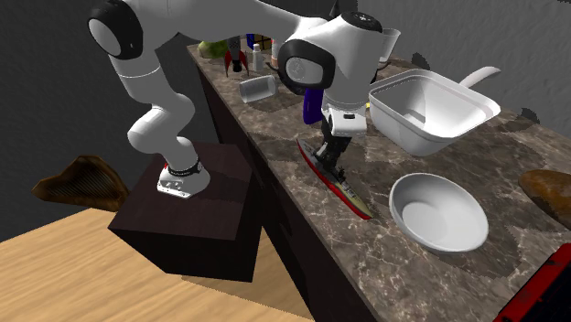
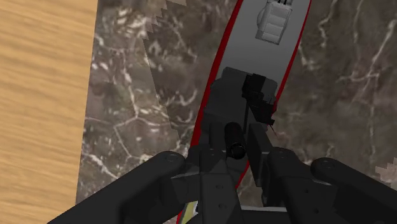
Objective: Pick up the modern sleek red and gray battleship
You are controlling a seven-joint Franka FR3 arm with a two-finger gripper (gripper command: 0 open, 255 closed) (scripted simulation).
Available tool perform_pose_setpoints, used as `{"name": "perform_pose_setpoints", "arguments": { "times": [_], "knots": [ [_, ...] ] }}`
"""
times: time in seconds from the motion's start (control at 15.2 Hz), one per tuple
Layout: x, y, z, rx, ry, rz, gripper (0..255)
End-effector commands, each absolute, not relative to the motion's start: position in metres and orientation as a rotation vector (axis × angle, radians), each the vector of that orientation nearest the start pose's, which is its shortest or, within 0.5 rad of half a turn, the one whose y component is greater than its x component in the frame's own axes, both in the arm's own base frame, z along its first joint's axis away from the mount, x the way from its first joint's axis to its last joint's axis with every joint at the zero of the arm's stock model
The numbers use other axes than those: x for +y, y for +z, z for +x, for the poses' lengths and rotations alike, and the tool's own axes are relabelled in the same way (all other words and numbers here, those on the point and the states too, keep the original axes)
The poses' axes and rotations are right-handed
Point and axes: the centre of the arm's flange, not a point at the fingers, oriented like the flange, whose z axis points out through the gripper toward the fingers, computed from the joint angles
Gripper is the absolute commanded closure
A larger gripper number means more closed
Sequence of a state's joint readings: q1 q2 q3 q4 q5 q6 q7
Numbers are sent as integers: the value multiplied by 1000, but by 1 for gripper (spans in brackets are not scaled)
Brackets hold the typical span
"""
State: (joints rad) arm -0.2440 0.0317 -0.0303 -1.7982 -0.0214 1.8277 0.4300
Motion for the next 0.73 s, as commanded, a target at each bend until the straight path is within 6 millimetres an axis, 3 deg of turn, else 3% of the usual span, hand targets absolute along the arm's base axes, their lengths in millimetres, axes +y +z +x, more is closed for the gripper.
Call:
{"name": "perform_pose_setpoints", "arguments": {
  "times": [0.0, 0.66],
  "knots": [
    [-158, 520, 551, 1083, 4, -2973, 255],
    [-158, 573, 551, 1083, 4, -2973, 255]
  ]
}}
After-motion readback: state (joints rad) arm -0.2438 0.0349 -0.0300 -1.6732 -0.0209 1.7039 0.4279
